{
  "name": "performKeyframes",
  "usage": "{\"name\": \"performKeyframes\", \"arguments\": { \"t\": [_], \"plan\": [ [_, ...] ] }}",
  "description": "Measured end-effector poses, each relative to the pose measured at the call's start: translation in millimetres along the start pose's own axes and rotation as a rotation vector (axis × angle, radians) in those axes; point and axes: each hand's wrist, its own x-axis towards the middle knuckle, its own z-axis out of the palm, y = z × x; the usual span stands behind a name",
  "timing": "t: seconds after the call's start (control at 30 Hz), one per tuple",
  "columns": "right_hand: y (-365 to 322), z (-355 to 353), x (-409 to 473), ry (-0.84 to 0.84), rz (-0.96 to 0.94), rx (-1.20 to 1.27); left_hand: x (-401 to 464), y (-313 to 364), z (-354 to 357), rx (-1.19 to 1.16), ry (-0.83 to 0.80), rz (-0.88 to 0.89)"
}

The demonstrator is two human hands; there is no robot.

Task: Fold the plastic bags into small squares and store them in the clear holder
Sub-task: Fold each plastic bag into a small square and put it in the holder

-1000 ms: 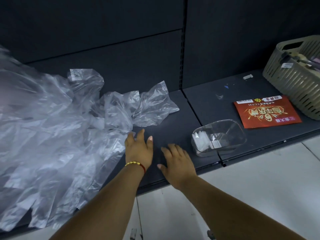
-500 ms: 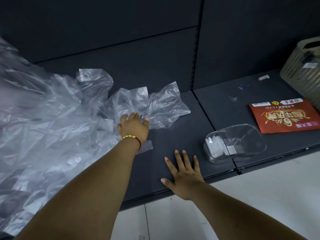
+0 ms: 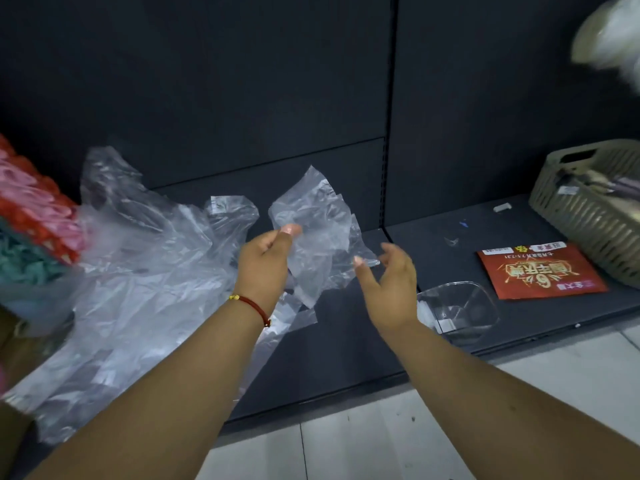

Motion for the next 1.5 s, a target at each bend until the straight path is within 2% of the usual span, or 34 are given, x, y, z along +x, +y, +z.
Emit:
{"name": "performKeyframes", "arguments": {
  "t": [0.07, 0.2, 0.37, 0.47, 0.63, 0.77, 0.9, 1.03, 1.13, 1.33, 1.4, 1.5],
  "plan": [
    [-32, -17, 3, 0.054, 0.008, 0.116, -21, 19, -8, -0.035, -0.008, -0.017],
    [-74, -39, -3, -0.023, 0.05, 0.226, -62, 48, -19, -0.09, -0.07, 0.008],
    [-109, -77, -32, 0.031, -0.046, 0.271, -107, 71, -35, -0.13, -0.099, 0.037],
    [-128, -109, -47, -0.092, -0.08, 0.232, -127, 80, -52, -0.14, -0.066, -0.027],
    [-150, -149, -75, -0.368, -0.19, -0.069, -150, 95, -78, 0.0, -0.015, -0.011],
    [-157, -157, -99, -0.548, -0.252, -0.16, -165, 105, -80, -0.043, -0.103, -0.008],
    [-155, -153, -111, -0.636, -0.313, -0.246, -174, 97, -70, -0.13, -0.219, -0.04],
    [-145, -157, -109, -0.618, -0.273, -0.247, -170, 85, -71, -0.193, -0.054, 0.003],
    [-139, -167, -101, -0.545, -0.203, -0.152, -161, 78, -80, -0.203, 0.047, 0.008],
    [-133, -177, -88, -0.413, -0.169, 0.028, -151, 74, -84, -0.177, 0.066, 0.04],
    [-135, -180, -87, -0.388, -0.163, 0.084, -148, 71, -85, -0.12, 0.076, 0.049],
    [-139, -177, -91, -0.395, -0.173, 0.071, -149, 74, -81, 0.14, 0.11, 0.132]
  ]
}}
